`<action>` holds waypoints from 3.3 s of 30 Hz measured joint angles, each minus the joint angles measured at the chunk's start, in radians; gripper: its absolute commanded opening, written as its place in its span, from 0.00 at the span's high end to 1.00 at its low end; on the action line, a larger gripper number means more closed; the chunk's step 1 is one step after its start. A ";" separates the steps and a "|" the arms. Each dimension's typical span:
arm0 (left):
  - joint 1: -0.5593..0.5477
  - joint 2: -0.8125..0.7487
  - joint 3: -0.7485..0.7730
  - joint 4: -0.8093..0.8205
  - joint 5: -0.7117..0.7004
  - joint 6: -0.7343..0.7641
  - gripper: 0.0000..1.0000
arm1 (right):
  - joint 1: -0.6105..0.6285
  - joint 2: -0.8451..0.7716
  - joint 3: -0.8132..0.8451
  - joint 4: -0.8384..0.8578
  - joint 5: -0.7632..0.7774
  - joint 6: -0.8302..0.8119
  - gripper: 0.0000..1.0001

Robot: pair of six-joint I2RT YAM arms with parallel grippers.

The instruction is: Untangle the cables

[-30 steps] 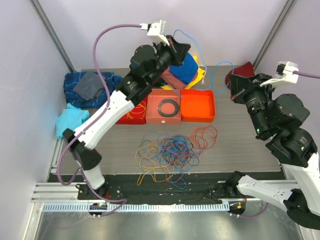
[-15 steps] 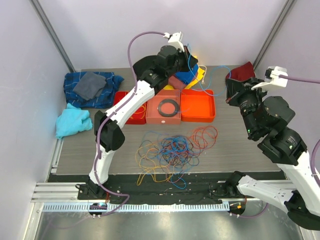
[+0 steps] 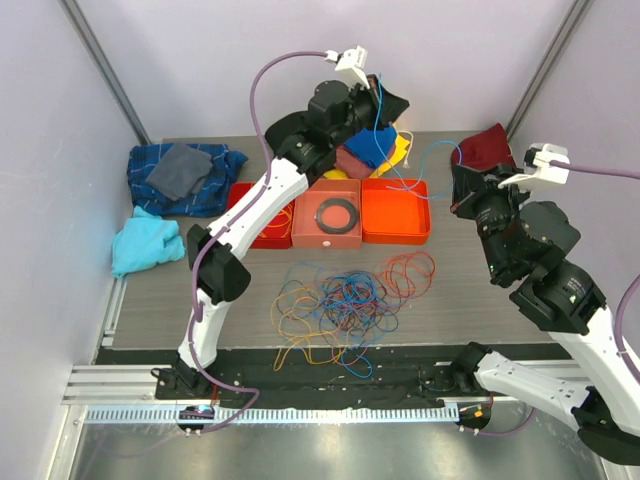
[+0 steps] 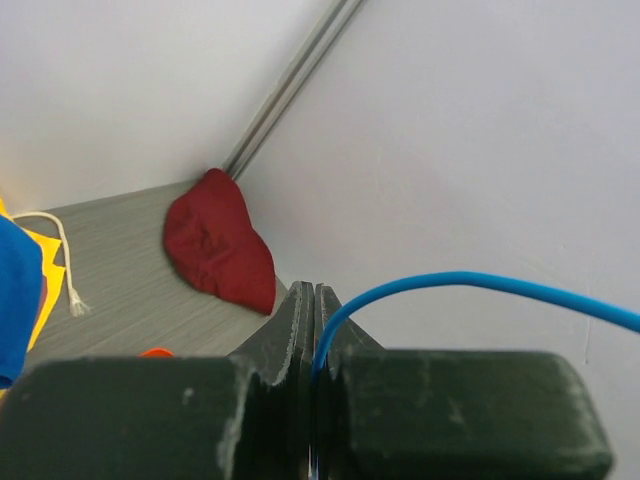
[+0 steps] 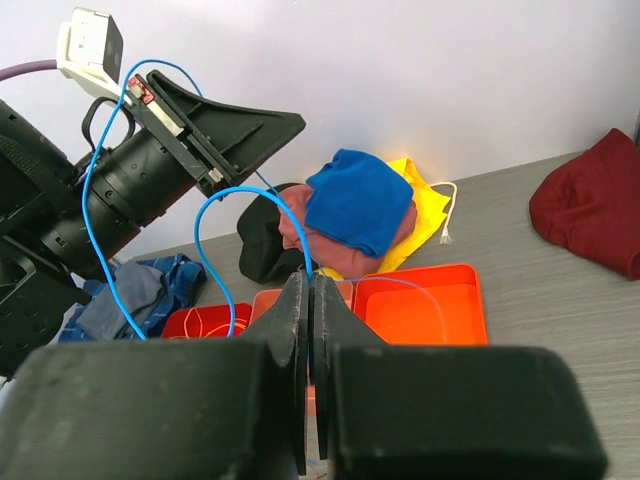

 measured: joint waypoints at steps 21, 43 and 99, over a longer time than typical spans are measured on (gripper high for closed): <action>-0.003 0.383 -0.060 -0.116 0.048 -0.048 0.91 | 0.000 0.002 -0.071 0.013 0.087 -0.033 0.99; 0.012 0.077 -0.433 -0.127 0.070 -0.026 1.00 | -0.320 0.455 -0.182 0.115 0.006 0.119 0.99; -0.011 0.280 -0.203 0.018 0.172 -0.260 1.00 | -0.415 -0.036 -0.285 -0.028 -0.168 0.225 0.28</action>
